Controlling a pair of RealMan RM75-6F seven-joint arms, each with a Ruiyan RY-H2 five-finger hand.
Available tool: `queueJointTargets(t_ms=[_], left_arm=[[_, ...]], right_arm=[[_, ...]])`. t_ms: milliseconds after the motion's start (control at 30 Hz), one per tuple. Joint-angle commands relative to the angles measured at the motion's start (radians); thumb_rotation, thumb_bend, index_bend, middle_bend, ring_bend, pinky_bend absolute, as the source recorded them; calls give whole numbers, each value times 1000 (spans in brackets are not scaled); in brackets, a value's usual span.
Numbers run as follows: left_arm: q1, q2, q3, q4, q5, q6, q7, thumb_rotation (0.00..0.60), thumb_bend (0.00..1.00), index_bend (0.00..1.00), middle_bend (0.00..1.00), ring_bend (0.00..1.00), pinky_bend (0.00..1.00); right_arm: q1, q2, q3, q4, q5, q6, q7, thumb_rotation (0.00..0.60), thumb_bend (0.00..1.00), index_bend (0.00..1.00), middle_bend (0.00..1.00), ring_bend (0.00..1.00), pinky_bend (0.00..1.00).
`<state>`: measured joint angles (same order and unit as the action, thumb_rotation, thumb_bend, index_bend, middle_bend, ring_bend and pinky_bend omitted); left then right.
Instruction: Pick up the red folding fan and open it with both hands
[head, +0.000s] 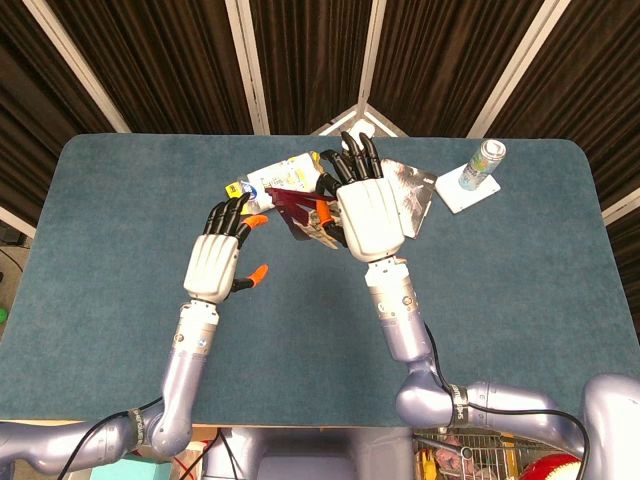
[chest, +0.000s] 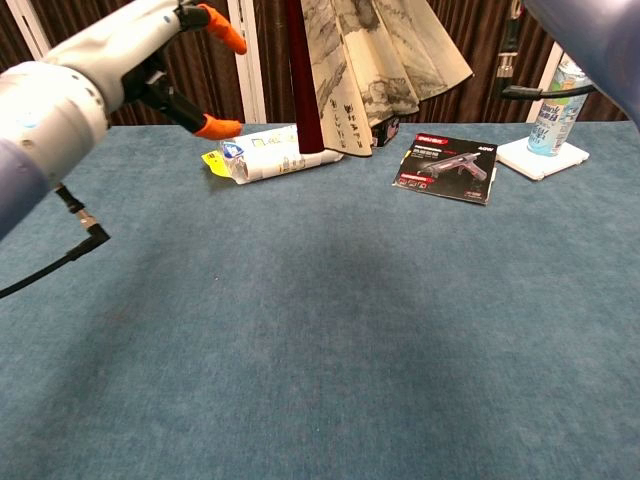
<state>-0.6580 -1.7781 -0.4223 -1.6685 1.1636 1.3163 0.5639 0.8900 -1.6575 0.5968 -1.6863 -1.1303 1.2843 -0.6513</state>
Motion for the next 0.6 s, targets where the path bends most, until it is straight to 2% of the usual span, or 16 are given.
queueJointTargets(t_ms=[33,333,600], left_arm=[[-14,-14,-11,18,-10,5,-6,600,357,287,19,0,0],[-37,-33,-26,53,-47,14,-21,600,422,340,22,0,0],[-68,-56,-48,70,-83,5,-26,600,462,345,23,0,0]], right_arm=[[6,5,-1,-4,7,5,0,600,696,780,283,71,45],[27,19,3,-38,38,26,0,600,696,780,285,72,45],[42,27,0,-67,50,41,-10,600,697,781,286,72,45]])
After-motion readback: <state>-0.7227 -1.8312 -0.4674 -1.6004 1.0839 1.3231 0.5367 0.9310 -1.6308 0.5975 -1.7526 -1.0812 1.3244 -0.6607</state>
